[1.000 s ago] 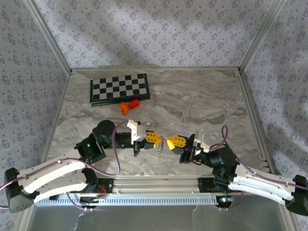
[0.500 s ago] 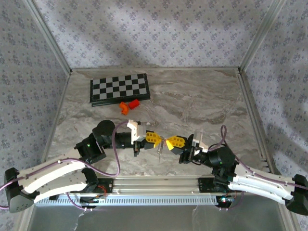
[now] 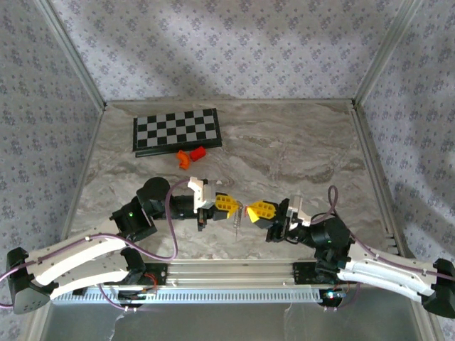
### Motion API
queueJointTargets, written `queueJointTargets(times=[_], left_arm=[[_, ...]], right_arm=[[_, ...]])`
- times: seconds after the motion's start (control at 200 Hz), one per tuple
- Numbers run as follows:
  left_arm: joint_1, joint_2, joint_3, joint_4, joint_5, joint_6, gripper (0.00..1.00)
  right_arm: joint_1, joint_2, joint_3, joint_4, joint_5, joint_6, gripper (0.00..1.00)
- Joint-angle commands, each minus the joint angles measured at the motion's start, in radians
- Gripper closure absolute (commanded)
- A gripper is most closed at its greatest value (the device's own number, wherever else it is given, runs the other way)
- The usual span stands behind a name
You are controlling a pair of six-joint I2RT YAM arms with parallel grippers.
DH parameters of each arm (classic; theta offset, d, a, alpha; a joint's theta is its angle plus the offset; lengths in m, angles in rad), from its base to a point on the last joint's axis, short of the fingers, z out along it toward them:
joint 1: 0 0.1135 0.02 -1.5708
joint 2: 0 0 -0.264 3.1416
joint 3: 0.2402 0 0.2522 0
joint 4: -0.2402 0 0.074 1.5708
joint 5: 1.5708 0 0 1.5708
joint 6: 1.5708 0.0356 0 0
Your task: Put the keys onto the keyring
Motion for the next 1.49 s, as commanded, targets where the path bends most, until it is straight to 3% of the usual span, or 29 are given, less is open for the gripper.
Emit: queueJointTargets(times=[0.0, 1.489], left_arm=[[-0.007, -0.012, 0.038, 0.027, 0.017, 0.009, 1.0], [-0.013, -0.021, 0.036, 0.017, 0.034, 0.007, 1.0]], right_arm=[[0.008, -0.006, 0.022, -0.002, -0.013, -0.019, 1.0], [0.018, 0.011, 0.015, 0.013, 0.008, -0.049, 1.0]])
